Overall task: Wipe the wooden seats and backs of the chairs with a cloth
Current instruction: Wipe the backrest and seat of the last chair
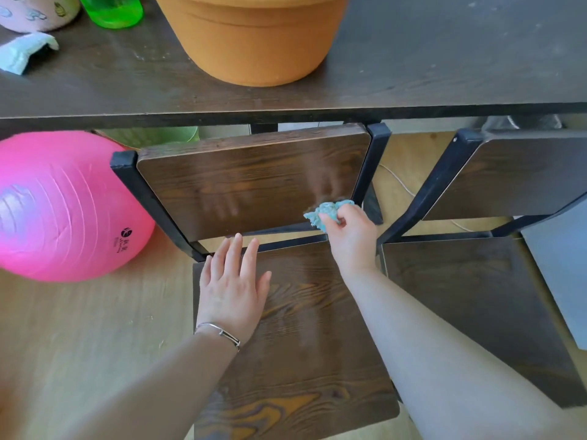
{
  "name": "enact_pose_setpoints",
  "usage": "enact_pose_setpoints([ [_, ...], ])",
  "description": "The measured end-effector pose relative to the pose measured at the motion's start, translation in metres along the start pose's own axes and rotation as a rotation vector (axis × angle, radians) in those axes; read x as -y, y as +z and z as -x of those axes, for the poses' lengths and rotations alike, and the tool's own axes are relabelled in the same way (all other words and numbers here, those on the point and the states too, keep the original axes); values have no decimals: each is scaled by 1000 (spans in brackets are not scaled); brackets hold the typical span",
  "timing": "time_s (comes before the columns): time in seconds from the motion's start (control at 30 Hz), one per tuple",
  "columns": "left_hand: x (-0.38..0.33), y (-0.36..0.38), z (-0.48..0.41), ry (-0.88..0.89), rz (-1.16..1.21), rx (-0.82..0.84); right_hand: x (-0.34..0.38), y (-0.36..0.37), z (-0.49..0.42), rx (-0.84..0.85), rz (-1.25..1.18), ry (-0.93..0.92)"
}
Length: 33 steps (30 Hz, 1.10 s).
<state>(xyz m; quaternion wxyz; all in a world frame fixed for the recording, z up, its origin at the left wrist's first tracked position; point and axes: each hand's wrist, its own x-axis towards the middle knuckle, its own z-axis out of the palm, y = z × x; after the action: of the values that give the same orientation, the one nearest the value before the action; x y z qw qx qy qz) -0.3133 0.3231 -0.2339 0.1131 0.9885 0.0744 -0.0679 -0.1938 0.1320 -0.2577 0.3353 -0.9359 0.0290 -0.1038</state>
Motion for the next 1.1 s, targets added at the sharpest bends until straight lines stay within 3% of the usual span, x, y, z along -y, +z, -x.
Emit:
enact_pose_setpoints([
  [0.17,5,11,8,-11,-24,40,0,-1,3,16,-5,0],
  [0.5,-26,-8,8,55,-25,18,48,-99,-64,-223,88,-398],
  [0.73,-31,-5,6,66,-32,48,12,-80,-50,-119,-26,-218],
  [1.1,-16,44,-8,23,-17,115,-70,3,-9,108,28,-7],
])
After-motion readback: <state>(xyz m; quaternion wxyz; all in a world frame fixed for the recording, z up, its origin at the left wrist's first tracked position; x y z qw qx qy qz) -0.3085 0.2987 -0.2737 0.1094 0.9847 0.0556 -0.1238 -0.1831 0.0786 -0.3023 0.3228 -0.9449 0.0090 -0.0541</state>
